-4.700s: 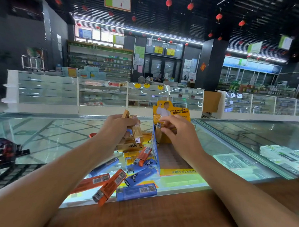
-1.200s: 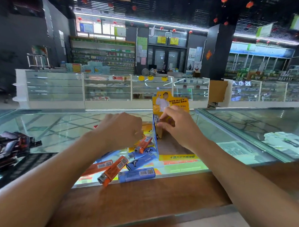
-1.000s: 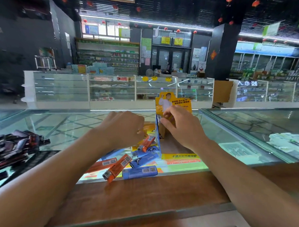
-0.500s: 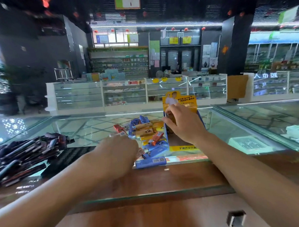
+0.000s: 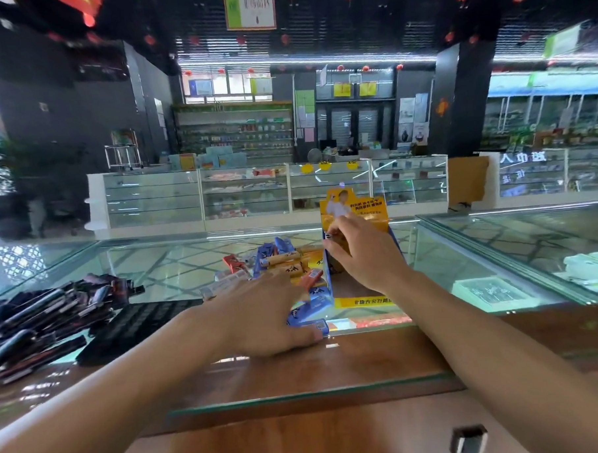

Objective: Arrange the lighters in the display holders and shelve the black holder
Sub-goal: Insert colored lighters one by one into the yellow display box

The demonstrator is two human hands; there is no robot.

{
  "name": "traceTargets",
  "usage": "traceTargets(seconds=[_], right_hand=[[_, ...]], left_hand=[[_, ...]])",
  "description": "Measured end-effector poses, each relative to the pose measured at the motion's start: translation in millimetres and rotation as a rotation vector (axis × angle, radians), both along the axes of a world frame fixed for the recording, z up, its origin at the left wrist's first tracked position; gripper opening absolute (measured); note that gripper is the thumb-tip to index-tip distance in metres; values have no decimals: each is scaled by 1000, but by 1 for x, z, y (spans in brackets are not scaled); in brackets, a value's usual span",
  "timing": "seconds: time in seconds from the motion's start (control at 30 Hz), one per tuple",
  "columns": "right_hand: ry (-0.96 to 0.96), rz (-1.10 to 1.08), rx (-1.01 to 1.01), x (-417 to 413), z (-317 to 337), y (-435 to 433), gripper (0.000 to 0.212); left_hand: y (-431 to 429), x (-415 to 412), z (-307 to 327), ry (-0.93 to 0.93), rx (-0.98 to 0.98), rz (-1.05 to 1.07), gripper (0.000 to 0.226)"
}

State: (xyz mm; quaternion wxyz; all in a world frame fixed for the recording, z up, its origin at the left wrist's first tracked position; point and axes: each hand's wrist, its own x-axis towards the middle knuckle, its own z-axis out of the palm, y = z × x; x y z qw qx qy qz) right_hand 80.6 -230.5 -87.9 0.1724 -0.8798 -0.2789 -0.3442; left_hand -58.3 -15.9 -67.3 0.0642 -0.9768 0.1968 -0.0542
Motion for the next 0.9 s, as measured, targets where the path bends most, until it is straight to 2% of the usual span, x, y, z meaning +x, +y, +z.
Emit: traceTargets(seconds=[0.13, 0.4, 0.53, 0.77, 0.9], right_hand=[[-5, 4, 2, 3, -1, -1, 25], [-14, 35, 17, 6, -4, -1, 23], [-33, 44, 21, 7, -5, 0, 23], [-87, 11, -9, 6, -6, 4, 25], [-122, -50, -65, 3, -6, 7, 28]], left_hand=[[2, 9, -15, -94, 76, -54, 77], [14, -6, -32, -275, -51, -81, 65], [20, -24, -31, -266, -36, -19, 64], [23, -46, -25, -247, -32, 97, 48], [31, -56, -25, -263, -51, 151, 50]])
